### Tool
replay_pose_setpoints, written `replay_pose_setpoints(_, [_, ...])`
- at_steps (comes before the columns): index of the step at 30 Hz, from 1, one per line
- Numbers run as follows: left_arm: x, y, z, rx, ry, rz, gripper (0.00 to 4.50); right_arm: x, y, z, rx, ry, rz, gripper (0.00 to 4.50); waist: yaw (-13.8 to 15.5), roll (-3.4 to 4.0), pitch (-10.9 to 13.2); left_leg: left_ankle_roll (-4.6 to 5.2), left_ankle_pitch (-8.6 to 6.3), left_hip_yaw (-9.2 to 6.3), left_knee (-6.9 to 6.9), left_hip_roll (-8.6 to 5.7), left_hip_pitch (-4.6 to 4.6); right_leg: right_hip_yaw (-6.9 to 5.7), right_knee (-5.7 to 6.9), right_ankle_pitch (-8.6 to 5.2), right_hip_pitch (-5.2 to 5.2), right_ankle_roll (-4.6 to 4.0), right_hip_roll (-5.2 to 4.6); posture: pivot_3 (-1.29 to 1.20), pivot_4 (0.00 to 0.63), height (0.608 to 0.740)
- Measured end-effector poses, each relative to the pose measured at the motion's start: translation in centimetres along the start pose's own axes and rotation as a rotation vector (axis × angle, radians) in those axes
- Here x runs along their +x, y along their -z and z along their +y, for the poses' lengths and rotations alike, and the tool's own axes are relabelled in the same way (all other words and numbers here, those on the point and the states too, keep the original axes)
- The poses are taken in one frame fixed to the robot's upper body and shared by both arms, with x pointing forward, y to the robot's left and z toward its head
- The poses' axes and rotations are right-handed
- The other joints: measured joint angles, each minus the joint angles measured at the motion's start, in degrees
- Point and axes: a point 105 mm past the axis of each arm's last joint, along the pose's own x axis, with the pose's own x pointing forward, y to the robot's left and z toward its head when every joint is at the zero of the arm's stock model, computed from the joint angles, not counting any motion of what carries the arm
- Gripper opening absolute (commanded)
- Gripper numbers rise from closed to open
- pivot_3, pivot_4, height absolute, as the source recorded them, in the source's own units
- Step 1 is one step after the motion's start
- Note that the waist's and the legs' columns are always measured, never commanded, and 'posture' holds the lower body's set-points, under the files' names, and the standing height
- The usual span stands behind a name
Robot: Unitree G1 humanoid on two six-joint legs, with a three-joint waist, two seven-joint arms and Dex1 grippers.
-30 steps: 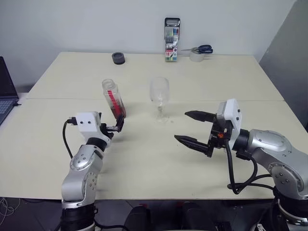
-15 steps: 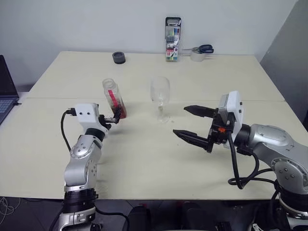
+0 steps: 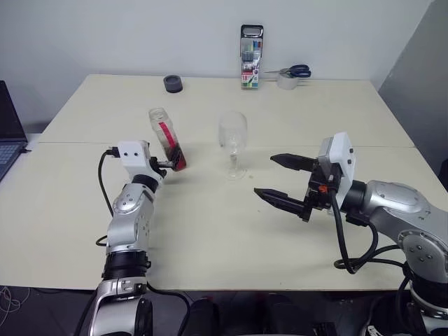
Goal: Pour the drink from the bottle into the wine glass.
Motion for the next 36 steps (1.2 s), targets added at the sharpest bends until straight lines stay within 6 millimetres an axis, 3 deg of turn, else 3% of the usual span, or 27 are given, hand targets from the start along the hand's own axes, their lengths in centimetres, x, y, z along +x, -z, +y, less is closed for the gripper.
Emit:
replay_pose_setpoints(16, [0.8,1.1,-0.7,-0.007,0.043,0.018,4.5,0.0,-0.1,-0.2,0.005,0.028,-0.005,4.47,-0.01,0.0,0.0,-0.01,0.0,-0.01,0.01,0.0,-0.01,-0.01,0.01,0.0,-0.01,0.0,-0.01,0.0,0.15,0.74])
replay_pose_setpoints(24, [1.0,2.0,-2.1,-0.028,0.075,0.023,4.5,0.2,0.1,-0.1,0.006,0.031,0.001,4.47,0.04,0.0,0.0,-0.01,0.01,-0.03,0.05,0.0,-0.04,-0.04,0.01,0.0,-0.01,0.0,-0.01,0.0,0.15,0.74])
replay_pose_setpoints(36, [2.0,1.1,-1.4,-0.015,0.052,-0.011,4.5,0.2,0.3,0.1,0.008,0.036,0.002,4.47,0.03,-0.01,0.0,-0.01,0.01,-0.06,0.08,-0.01,-0.08,-0.07,0.0,0.0,-0.02,0.0,-0.02,0.0,0.15,0.74])
